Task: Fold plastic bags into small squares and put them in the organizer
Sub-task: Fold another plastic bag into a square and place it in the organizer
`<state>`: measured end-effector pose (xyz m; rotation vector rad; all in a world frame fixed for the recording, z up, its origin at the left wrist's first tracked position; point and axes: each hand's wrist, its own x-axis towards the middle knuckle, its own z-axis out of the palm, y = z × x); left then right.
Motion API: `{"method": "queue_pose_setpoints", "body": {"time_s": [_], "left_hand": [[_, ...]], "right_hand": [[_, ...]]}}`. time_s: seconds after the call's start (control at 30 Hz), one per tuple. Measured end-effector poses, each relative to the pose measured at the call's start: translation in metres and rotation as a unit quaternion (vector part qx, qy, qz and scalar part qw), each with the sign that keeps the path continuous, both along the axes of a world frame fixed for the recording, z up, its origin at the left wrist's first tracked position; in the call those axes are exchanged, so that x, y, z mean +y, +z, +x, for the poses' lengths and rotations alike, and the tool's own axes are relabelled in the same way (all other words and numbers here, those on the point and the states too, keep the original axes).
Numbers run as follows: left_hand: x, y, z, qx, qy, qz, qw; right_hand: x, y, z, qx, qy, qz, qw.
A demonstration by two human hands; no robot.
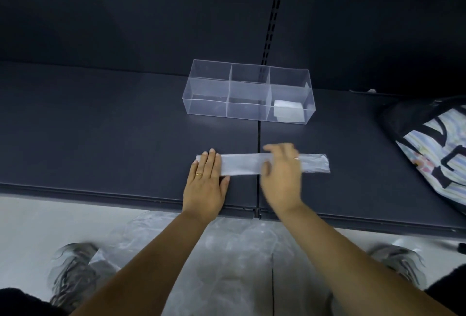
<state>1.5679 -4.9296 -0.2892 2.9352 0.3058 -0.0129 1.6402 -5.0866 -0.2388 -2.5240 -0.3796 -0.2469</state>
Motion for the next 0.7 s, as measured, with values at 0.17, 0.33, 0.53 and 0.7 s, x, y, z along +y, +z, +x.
{"method": "queue_pose_setpoints", "body": {"time_s": [0.17,0.33,0.53,0.7], "left_hand": [[0.006,-0.003,-0.002,0.064,-0.030,0.068,0.995],[0.008,-0.004,0.001,0.044,-0.023,0.050,0.997],[0.009,-0.006,0.001,0.045,-0.019,0.063,0.997],[0.010,-0.008,0.002,0.049,-0.015,0.062,0.997]], "right_hand": [[0.046,-0.024,-0.020,0.145,0.221,-0.131,0.955],[-0.009,-0.045,0.005,0.112,0.175,-0.255,0.945],[-0.102,-0.043,0.046,0.138,0.069,-0.216,0.964],[-0.117,-0.025,0.080,0.150,-0.009,-0.078,0.986]]}}
